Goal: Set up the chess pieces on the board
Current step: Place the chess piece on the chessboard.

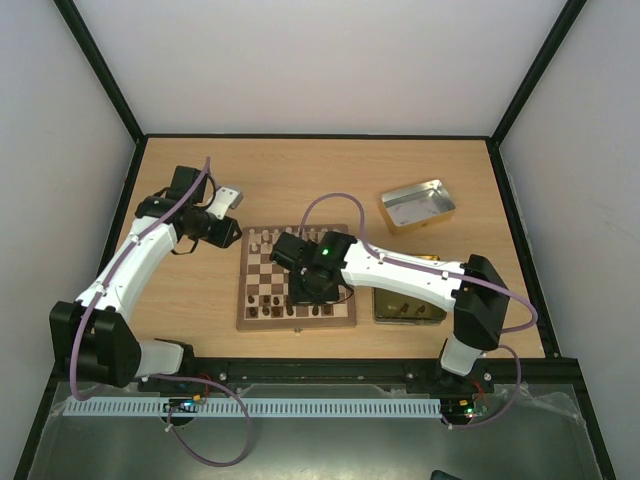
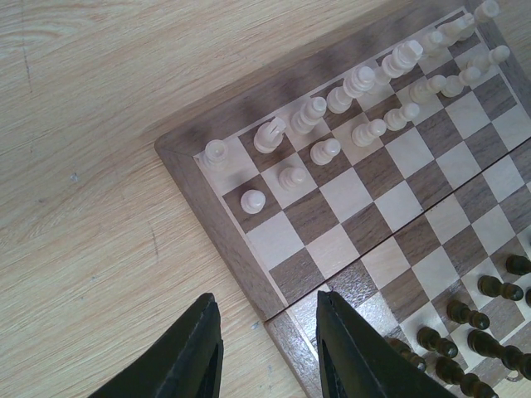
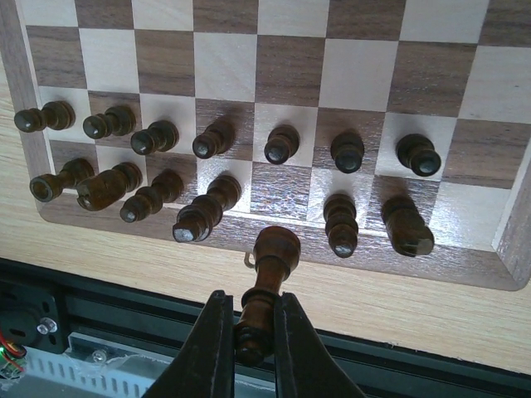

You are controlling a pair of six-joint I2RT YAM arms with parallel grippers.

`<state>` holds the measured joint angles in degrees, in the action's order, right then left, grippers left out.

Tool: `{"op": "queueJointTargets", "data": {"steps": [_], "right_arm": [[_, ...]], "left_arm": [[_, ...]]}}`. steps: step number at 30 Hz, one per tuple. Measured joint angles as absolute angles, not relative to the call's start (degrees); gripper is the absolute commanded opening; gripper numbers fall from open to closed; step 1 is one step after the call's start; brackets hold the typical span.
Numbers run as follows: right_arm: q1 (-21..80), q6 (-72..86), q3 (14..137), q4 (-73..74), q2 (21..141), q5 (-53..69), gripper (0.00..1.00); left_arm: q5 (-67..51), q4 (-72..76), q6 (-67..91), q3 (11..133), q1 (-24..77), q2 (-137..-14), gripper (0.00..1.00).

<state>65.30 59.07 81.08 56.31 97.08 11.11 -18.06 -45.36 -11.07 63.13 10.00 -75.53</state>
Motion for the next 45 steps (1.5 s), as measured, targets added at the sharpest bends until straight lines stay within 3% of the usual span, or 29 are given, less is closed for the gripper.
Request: {"op": "queueJointTargets", "data": {"steps": [45], "right_arm": [[64.93,57.65,76.20,50.15,99.61,16.10,0.02]], "left_arm": [[-18.24,-45.34,-11.09,62.96,10.00,-75.75,0.33]]}}
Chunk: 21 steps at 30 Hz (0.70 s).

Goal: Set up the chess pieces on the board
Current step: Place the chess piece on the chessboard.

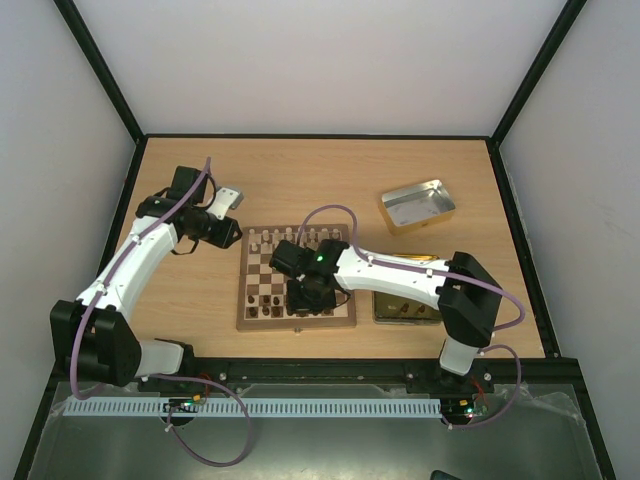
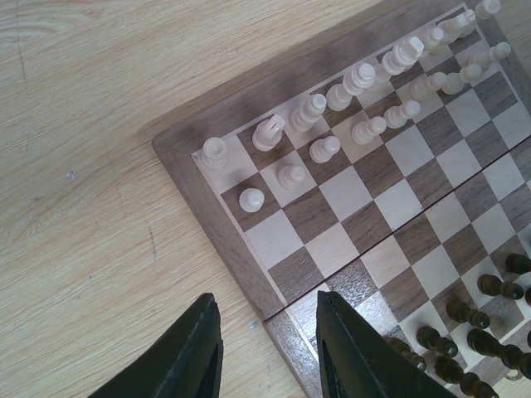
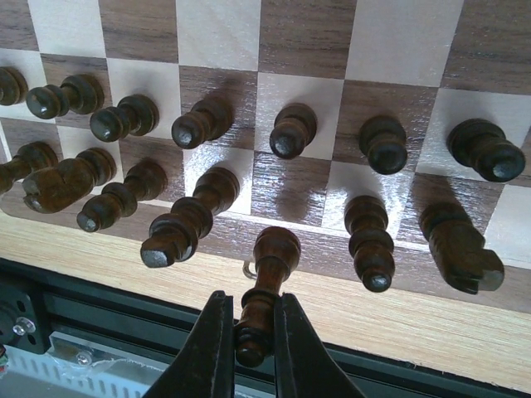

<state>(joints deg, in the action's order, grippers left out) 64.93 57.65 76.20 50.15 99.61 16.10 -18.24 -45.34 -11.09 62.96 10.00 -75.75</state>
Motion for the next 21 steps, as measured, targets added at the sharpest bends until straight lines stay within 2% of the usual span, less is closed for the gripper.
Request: {"op": "queueJointTargets", "data": {"steps": [21], "right_arm": [[63.22,56.71,76.88,49.98,102.02,16.38,0.02]], "left_arm": [[-18.74,-45.34,-11.11,62.96,10.00,-76.90,0.33]]}}
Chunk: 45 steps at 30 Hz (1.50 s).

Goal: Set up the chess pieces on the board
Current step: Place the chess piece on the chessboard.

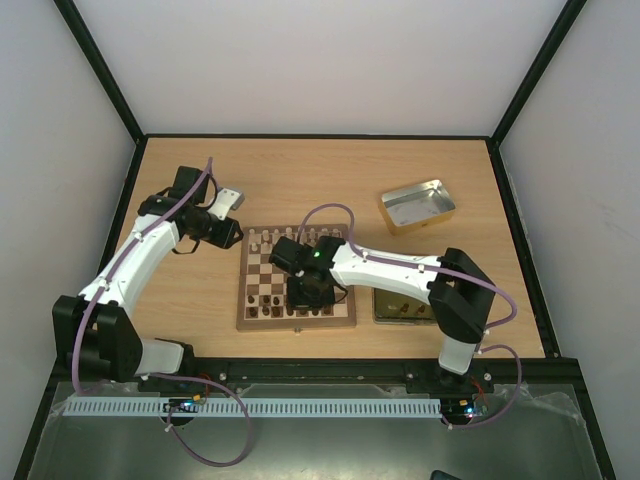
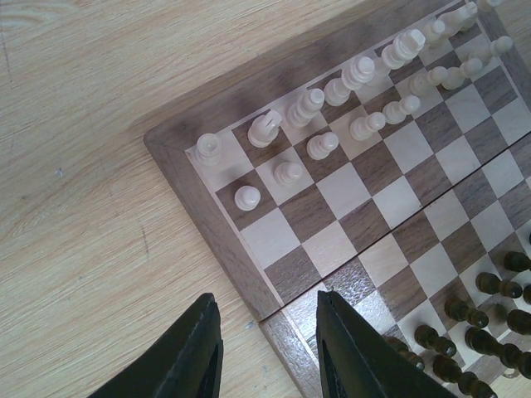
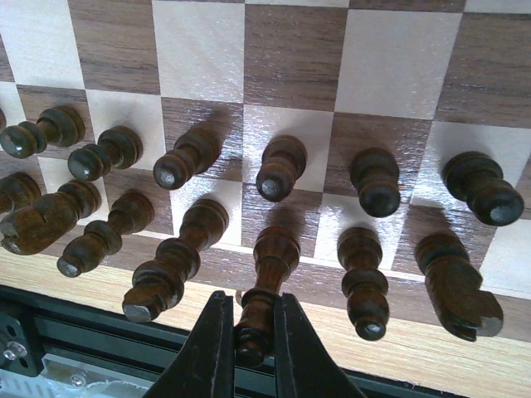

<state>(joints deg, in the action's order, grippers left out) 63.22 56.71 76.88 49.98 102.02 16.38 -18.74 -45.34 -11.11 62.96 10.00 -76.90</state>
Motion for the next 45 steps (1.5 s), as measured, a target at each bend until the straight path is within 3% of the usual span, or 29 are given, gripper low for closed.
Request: {"op": "queueJointTargets", "data": {"steps": [37,45], "right_arm": [[62.83,55.70,77.95,49.84,103.59,17.06,0.02],[62.63,55.68,77.95,49.84,103.61,17.19,0.07]], "left_arm": [[-19.33,-45.34,-11.11,62.98,10.00,-77.36,0.33],[-19.33,-45.34,-11.14,62.98,10.00,-77.45,0.33]]}}
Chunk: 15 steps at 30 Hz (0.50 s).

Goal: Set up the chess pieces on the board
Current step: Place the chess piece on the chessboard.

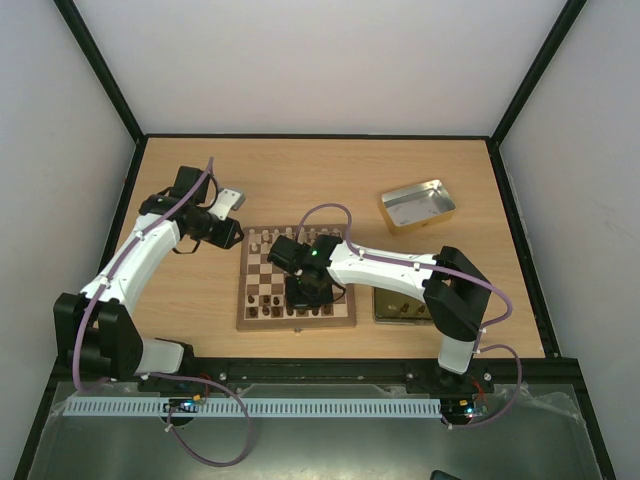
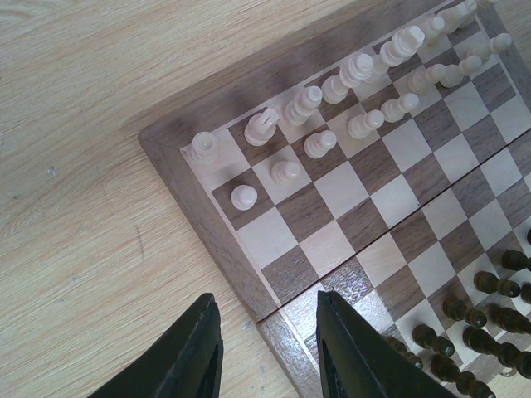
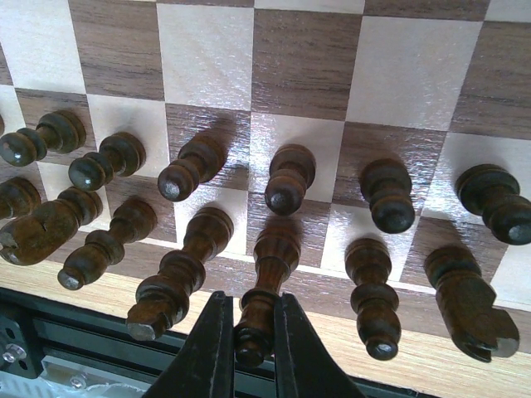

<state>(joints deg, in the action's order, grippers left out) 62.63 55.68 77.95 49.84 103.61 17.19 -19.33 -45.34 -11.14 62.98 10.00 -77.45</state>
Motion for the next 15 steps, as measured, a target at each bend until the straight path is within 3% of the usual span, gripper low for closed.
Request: {"op": "queueJointTargets", "data": {"steps": [15], "right_arm": [[62.63,55.53,77.95,49.84,103.94,17.87,0.11]], "left_arm": [[-19.35,-45.34,-11.14,62.98,10.00,-77.73,0.33]]}}
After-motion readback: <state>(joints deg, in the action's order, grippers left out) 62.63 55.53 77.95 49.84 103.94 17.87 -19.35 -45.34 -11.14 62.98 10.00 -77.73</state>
